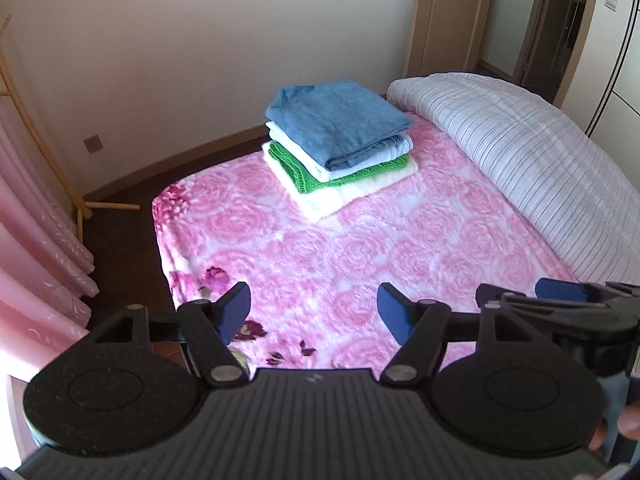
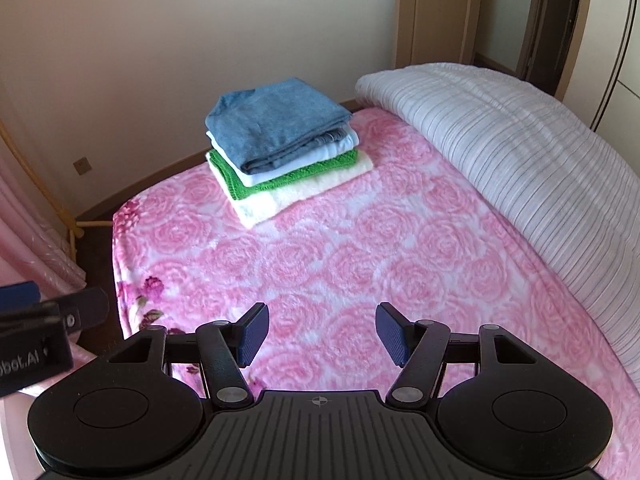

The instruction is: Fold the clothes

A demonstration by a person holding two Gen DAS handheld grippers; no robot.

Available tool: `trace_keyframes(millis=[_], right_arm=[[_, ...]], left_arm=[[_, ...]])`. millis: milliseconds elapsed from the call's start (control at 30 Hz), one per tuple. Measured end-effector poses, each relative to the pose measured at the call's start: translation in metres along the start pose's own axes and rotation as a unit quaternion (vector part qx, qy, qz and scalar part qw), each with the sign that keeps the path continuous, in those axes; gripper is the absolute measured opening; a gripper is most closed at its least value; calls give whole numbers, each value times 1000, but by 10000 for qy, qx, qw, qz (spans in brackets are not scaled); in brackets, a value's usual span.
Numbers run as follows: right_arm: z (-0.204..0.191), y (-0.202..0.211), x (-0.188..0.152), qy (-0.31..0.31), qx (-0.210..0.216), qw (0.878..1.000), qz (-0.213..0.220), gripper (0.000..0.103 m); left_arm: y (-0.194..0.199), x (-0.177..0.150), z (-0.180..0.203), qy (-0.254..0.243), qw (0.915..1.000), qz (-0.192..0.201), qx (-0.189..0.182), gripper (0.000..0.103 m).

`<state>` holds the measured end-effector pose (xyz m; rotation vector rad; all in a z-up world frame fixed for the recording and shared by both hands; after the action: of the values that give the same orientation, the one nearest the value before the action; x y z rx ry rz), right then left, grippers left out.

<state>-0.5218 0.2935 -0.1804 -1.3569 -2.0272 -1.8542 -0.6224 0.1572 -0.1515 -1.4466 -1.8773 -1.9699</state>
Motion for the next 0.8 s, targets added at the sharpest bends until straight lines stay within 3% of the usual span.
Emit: trace_keyframes(millis=[133,800], right_arm=[[9,-7,6,40,33,10000,-84,63],[61,-48,38,86,117,9991,-393,63]], left_arm=[[-8,-1,8,-56,9998,25,178,63],[-57,25,62,-41,9992,-346,184,63]])
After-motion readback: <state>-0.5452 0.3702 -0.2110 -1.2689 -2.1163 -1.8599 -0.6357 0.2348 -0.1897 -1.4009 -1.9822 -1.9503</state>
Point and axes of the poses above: each gripper's, at about its wrist camera, not at the fingertips, and y roughly against the way its jaws point, z to its right, x to its top, the point moved 5 cm from there along -y, roughly the way its jaws point, and after that the axes turned 14 degrees about x, right-handed, at the moved point
